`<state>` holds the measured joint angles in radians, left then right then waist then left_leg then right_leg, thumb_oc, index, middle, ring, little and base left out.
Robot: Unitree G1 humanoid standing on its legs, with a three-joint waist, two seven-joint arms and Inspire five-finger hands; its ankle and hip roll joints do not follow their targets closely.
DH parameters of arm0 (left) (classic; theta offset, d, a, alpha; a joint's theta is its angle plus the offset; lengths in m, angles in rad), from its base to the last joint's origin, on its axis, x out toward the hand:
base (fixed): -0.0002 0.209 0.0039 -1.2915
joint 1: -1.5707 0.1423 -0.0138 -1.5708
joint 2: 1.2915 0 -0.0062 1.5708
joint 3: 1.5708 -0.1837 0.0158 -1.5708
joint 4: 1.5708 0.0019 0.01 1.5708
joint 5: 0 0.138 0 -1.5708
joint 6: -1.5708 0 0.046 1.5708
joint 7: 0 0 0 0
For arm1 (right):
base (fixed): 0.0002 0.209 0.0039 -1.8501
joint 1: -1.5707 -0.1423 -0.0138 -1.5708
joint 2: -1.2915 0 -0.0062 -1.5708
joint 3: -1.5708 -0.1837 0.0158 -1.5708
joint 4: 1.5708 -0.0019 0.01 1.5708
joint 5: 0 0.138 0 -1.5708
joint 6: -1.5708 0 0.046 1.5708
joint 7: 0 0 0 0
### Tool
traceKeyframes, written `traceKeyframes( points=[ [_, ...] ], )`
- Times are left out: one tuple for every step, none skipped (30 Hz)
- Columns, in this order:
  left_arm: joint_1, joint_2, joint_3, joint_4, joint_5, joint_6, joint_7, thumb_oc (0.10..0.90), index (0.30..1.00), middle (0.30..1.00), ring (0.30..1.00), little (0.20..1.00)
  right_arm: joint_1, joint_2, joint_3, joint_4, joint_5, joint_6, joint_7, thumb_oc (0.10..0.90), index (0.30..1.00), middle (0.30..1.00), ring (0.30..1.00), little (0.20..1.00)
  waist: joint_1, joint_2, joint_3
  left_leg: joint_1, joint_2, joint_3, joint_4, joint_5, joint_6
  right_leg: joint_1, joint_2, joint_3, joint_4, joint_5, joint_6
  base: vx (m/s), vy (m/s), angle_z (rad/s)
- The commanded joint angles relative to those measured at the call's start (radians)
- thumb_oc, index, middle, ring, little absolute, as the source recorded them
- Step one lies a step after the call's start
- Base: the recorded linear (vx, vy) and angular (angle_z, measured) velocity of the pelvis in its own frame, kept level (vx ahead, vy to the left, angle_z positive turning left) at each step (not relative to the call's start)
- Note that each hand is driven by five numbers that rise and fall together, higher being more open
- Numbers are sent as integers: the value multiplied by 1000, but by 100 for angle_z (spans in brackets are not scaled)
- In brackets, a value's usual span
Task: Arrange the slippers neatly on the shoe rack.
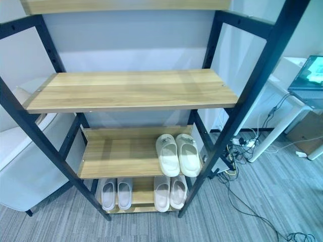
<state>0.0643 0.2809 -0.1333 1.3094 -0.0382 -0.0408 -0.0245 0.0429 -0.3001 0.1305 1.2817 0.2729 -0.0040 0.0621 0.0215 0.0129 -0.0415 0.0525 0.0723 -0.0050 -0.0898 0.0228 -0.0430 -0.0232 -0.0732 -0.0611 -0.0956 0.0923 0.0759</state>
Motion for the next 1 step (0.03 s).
traceKeyframes(
  points=[
    [-64, 39, 37, 27, 1, -30, 44, 800, 900, 900, 900, 900, -54, 37, 23, 12, 45, -47, -1, 800, 900, 900, 900, 900, 4, -62, -1, -33, -39, -13, 2, -27, -11, 33, -22, -69, 8, -81, 50, 0, 0, 0]
  ],
)
